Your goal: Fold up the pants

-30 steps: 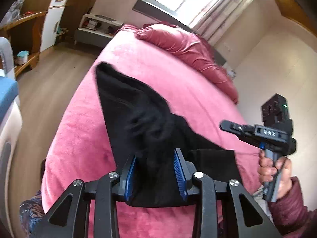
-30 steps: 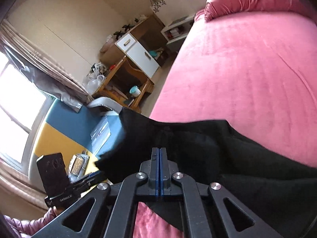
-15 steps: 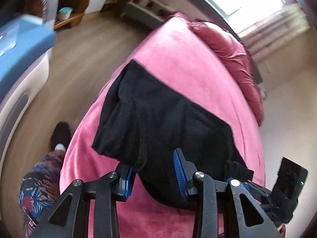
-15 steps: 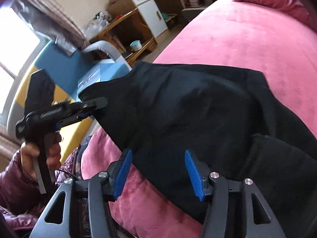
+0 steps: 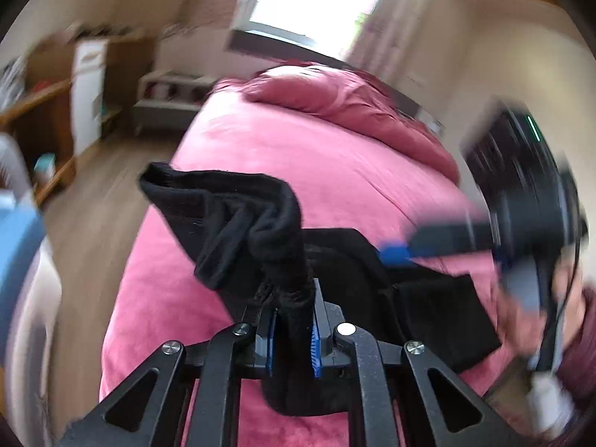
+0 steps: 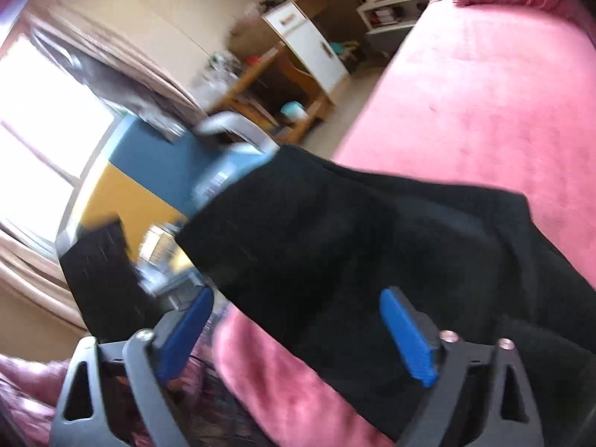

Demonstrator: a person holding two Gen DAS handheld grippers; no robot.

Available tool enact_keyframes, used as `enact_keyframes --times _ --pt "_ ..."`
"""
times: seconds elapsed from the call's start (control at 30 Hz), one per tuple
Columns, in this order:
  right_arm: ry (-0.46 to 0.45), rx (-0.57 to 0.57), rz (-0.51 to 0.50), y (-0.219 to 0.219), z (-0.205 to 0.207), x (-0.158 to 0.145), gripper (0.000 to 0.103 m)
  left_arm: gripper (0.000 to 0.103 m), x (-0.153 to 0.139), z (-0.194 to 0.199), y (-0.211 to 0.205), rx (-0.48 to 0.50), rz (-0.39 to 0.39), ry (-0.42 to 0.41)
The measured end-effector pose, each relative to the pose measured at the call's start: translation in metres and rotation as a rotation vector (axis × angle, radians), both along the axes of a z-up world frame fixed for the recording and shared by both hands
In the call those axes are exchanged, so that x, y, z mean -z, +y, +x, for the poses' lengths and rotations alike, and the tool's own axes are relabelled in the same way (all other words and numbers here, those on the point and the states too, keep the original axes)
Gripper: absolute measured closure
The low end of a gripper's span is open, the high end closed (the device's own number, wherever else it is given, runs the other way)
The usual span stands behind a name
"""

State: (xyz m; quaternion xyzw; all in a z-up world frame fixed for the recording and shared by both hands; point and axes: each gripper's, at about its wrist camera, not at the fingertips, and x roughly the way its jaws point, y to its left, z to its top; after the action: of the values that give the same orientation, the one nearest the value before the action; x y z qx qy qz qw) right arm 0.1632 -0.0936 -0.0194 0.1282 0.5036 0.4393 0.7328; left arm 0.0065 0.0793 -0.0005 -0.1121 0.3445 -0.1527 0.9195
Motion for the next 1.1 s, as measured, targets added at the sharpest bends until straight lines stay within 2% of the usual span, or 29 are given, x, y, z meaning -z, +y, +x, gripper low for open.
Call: enact_keyframes --times 0.1,0.2,0.3,0.33,0.37,0.4,0.43,0.53,0.57,0.67,0.7,0.93,1.1 --pt "0.016 -0.015 0.021 0.005 0.018 -0.012 0.004 0.090 0.004 0.002 -0.022 0.062 0.044 -0.014" --pt "-0.005 -0.065 -0.070 0.028 0.032 -0.017 0.004 0.090 0.005 0.002 -0.038 0.109 0.076 -0.026" --pt "-0.013 -0.120 -0.197 0.053 0.039 -0.006 0.007 0.090 0.006 0.001 -0.046 0.145 0.092 -0.029" --pt "-0.013 -0.148 -0.234 0.061 0.039 0.000 0.025 0.090 0.008 0.003 -0.048 0.150 0.097 -0.029" --pt "-0.019 -0.176 -0.303 0.069 0.038 0.010 0.060 0.090 0.008 0.004 -0.049 0.158 0.100 -0.029" --pt "-0.036 -0.178 -0.362 0.074 0.037 0.017 0.077 0.090 0.008 0.004 -0.049 0.164 0.100 -0.029" --pt "-0.045 -0.182 -0.400 0.075 0.035 0.024 0.088 0.090 0.008 0.005 -0.048 0.175 0.095 -0.018" --pt "-0.064 -0.169 -0.355 0.059 0.030 0.026 0.089 0.084 0.006 0.004 -0.038 0.243 0.023 0.002" --pt "-0.064 -0.149 -0.338 0.052 0.028 0.024 0.089 0.078 0.004 0.003 -0.032 0.268 -0.004 0.001" --pt "-0.055 -0.068 -0.269 0.023 0.027 0.014 0.090 0.072 -0.005 0.002 -0.011 0.323 -0.087 0.016" --pt "-0.050 -0.043 -0.243 0.015 0.028 0.011 0.090 0.071 -0.007 0.003 -0.005 0.320 -0.106 0.020" --pt "-0.098 0.069 -0.108 -0.044 -0.004 -0.029 0.090 0.071 0.002 0.029 0.045 0.118 -0.202 0.094" --pt "-0.112 0.196 -0.031 -0.096 -0.029 -0.044 0.090 0.071 0.012 0.041 0.021 0.134 -0.165 0.121"
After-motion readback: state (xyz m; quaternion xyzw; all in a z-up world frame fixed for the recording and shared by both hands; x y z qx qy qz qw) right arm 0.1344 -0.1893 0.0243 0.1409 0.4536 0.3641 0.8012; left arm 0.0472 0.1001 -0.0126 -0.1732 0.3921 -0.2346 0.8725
